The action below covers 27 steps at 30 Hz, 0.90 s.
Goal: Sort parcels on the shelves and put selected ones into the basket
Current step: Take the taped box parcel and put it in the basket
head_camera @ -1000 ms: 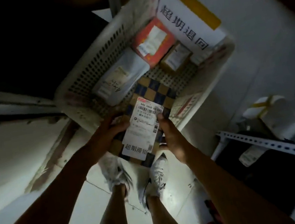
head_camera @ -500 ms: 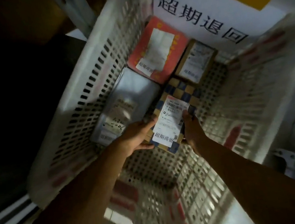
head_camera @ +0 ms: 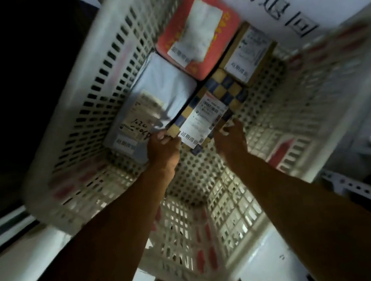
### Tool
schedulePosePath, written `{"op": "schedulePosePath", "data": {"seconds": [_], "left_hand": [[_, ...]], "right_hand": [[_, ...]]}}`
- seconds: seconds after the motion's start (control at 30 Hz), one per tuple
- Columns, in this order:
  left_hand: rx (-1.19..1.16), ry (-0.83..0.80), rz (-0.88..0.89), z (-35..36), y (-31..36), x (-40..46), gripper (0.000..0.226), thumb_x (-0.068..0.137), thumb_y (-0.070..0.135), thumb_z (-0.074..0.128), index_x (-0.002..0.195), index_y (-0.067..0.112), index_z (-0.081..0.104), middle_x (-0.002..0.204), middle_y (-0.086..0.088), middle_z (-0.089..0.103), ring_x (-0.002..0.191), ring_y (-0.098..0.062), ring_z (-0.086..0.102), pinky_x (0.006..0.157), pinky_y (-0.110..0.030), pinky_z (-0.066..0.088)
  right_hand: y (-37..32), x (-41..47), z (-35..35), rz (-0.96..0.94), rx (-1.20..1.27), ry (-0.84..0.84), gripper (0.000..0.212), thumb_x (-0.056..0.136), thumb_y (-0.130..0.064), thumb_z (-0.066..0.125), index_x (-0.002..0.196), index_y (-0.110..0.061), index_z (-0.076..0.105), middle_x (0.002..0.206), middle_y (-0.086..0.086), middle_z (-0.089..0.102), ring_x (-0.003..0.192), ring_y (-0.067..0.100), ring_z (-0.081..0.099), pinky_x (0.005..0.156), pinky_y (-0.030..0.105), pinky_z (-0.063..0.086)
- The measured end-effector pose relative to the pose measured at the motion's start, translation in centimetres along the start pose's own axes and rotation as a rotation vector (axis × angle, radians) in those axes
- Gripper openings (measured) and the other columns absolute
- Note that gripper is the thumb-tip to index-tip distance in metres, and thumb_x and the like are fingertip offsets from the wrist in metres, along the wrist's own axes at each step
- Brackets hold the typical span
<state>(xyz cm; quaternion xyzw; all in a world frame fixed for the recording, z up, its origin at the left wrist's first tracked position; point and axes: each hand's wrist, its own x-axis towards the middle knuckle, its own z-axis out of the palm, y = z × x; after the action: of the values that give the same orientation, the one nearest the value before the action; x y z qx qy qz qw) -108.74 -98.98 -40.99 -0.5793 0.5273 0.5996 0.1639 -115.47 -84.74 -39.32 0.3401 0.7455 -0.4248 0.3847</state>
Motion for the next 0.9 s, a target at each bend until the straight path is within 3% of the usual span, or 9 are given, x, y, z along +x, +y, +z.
{"op": "schedulePosePath", "data": {"seconds": [0.1, 0.2, 0.33, 0.47, 0.53, 0.6, 0.67, 0.77, 0.9], "left_hand": [[0.139, -0.041, 0.002, -1.2, 2.8, -5.1, 0.018, 0.085, -0.001, 0.07, 0.101, 0.008, 0.066, 0.109, -0.016, 0.07, 0.104, -0.034, 0.067, 0.092, -0.042, 0.055], [0.453, -0.059, 0.104, -2.7, 5.9, -12.0, 0.014, 0.095, 0.008, 0.061, 0.107, 0.007, 0.069, 0.1, -0.005, 0.067, 0.097, -0.022, 0.063, 0.077, -0.025, 0.042], [0.364, -0.008, 0.082, -5.3, 6.4, -18.1, 0.02, 0.093, 0.007, 0.064, 0.112, 0.002, 0.069, 0.115, -0.019, 0.069, 0.11, -0.034, 0.062, 0.092, -0.034, 0.047], [0.218, 0.044, 0.006, -8.2, 5.2, -22.5, 0.012, 0.091, 0.006, 0.064, 0.098, 0.015, 0.068, 0.089, -0.008, 0.068, 0.082, -0.023, 0.063, 0.063, -0.019, 0.051], [0.189, 0.096, -0.008, -9.4, 3.2, -24.8, 0.013, 0.089, 0.014, 0.068, 0.086, 0.027, 0.067, 0.093, -0.006, 0.072, 0.08, -0.022, 0.066, 0.069, -0.022, 0.055], [0.138, 0.146, -0.011, -10.4, 0.7, -26.9, 0.013, 0.088, 0.019, 0.069, 0.082, 0.031, 0.068, 0.099, -0.005, 0.075, 0.091, -0.025, 0.071, 0.084, -0.036, 0.059], [0.082, 0.196, 0.007, -11.1, -1.8, -28.9, 0.013, 0.091, 0.018, 0.065, 0.093, 0.029, 0.07, 0.097, -0.002, 0.075, 0.09, -0.023, 0.072, 0.076, -0.033, 0.058], [-0.006, 0.286, 0.008, -12.0, -5.9, -31.7, 0.015, 0.094, 0.015, 0.064, 0.105, 0.021, 0.072, 0.092, 0.001, 0.074, 0.085, -0.019, 0.073, 0.061, -0.023, 0.05], [-0.091, 0.363, 0.05, -14.1, -11.1, -35.2, 0.016, 0.093, 0.012, 0.062, 0.102, 0.023, 0.07, 0.096, -0.003, 0.074, 0.086, -0.021, 0.072, 0.08, -0.033, 0.057]], "right_hand": [[-1.9, -5.6, -1.7, -0.037, -0.275, -0.194, 0.043, 0.098, -0.012, 0.06, 0.14, -0.01, 0.048, 0.122, 0.006, 0.061, 0.103, 0.024, 0.06, 0.087, 0.032, 0.049], [-3.2, -10.8, -3.1, -0.194, -0.568, -0.361, 0.037, 0.099, -0.016, 0.058, 0.136, -0.011, 0.055, 0.105, -0.003, 0.055, 0.09, 0.01, 0.052, 0.078, 0.02, 0.043], [-4.2, -15.1, -4.5, -0.333, -0.828, -0.512, 0.021, 0.098, -0.013, 0.058, 0.118, -0.01, 0.063, 0.082, -0.006, 0.06, 0.063, 0.0, 0.059, 0.059, 0.008, 0.048], [-4.3, -18.0, -4.7, -0.373, -0.864, -0.517, 0.028, 0.099, -0.007, 0.057, 0.125, 0.003, 0.061, 0.108, 0.014, 0.065, 0.098, 0.009, 0.065, 0.089, 0.023, 0.048], [-3.9, -20.0, -4.6, -0.392, -0.88, -0.515, 0.032, 0.095, -0.014, 0.064, 0.125, -0.004, 0.064, 0.125, 0.014, 0.064, 0.117, 0.028, 0.061, 0.102, 0.036, 0.048], [-3.1, -21.8, -4.4, -0.394, -0.907, -0.539, 0.035, 0.092, -0.02, 0.066, 0.126, -0.011, 0.064, 0.127, 0.013, 0.065, 0.114, 0.031, 0.062, 0.096, 0.037, 0.053], [-2.0, -23.8, -4.0, -0.41, -0.942, -0.554, 0.037, 0.09, -0.026, 0.066, 0.125, -0.015, 0.064, 0.122, 0.01, 0.067, 0.105, 0.026, 0.064, 0.083, 0.025, 0.054], [0.6, -27.0, -3.6, -0.492, -1.009, -0.576, 0.037, 0.092, -0.03, 0.064, 0.127, -0.019, 0.062, 0.122, 0.006, 0.066, 0.103, 0.024, 0.062, 0.081, 0.03, 0.054], [5.5, -31.5, -3.2, -0.52, -1.053, -0.611, 0.036, 0.096, -0.022, 0.062, 0.132, -0.015, 0.059, 0.107, -0.002, 0.063, 0.09, 0.014, 0.056, 0.076, 0.024, 0.045]]}}
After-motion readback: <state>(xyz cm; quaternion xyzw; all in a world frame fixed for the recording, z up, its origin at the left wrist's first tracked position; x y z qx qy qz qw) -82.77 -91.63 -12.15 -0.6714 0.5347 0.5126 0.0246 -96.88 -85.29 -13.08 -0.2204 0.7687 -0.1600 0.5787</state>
